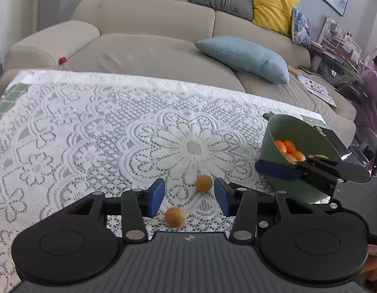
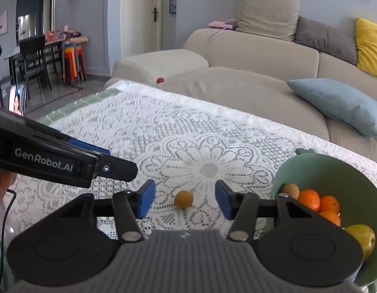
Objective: Organize fruits
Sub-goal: 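Move both tools back toward the last kiwis on the table, then grasp a kiwi with the left tool while the right tool grasps another kiwi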
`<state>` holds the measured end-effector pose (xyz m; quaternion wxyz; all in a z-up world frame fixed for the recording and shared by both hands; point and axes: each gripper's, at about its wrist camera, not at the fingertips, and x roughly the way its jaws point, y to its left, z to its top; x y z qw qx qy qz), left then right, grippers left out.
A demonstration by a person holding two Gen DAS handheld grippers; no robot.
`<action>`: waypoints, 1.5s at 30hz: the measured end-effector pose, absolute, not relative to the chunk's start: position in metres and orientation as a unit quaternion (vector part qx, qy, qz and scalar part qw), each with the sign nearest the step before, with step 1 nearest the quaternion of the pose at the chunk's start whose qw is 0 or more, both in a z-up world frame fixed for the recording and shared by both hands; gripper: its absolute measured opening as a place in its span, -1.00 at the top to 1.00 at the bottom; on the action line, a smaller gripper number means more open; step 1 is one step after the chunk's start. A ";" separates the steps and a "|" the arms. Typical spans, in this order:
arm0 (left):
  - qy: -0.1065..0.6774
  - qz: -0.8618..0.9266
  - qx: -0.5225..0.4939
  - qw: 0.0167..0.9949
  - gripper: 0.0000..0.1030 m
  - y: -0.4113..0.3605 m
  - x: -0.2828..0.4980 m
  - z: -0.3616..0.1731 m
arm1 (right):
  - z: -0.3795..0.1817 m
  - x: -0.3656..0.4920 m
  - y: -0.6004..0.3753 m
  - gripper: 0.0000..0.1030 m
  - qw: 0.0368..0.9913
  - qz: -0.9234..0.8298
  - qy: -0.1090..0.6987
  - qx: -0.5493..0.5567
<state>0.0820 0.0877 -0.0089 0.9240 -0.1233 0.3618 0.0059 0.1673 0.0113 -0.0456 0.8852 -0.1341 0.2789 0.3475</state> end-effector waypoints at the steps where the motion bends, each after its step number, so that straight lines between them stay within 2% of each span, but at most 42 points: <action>1: 0.363 0.006 -0.125 0.923 -0.06 0.089 0.082 -0.012 | -0.049 0.168 0.014 0.13 0.883 0.348 0.281 -0.139; 4: 0.369 0.004 -0.132 0.920 -0.06 0.092 0.083 -0.020 | -0.057 0.169 0.018 0.34 0.877 0.351 0.289 -0.154; 13: 0.390 -0.014 -0.154 0.908 -0.04 0.095 0.082 -0.041 | -0.072 0.175 0.027 0.42 0.868 0.349 0.308 -0.173; 24: 0.406 -0.013 -0.126 0.905 -0.02 0.086 0.085 -0.056 | -0.087 0.175 0.033 0.41 0.860 0.351 0.311 -0.201; 27: 0.406 -0.009 -0.123 0.906 0.05 0.087 0.086 -0.059 | -0.089 0.174 0.035 0.41 0.861 0.350 0.304 -0.211; 34: 0.408 -0.003 -0.113 0.906 0.36 0.086 0.087 -0.064 | -0.093 0.176 0.035 0.33 0.860 0.344 0.308 -0.215; 37: 0.414 0.001 -0.105 0.904 0.45 0.085 0.088 -0.066 | -0.093 0.178 0.033 0.26 0.863 0.343 0.307 -0.208; 45: 0.390 0.014 -0.123 0.912 0.46 0.092 0.085 -0.062 | -0.093 0.185 0.036 0.25 0.868 0.352 0.290 -0.197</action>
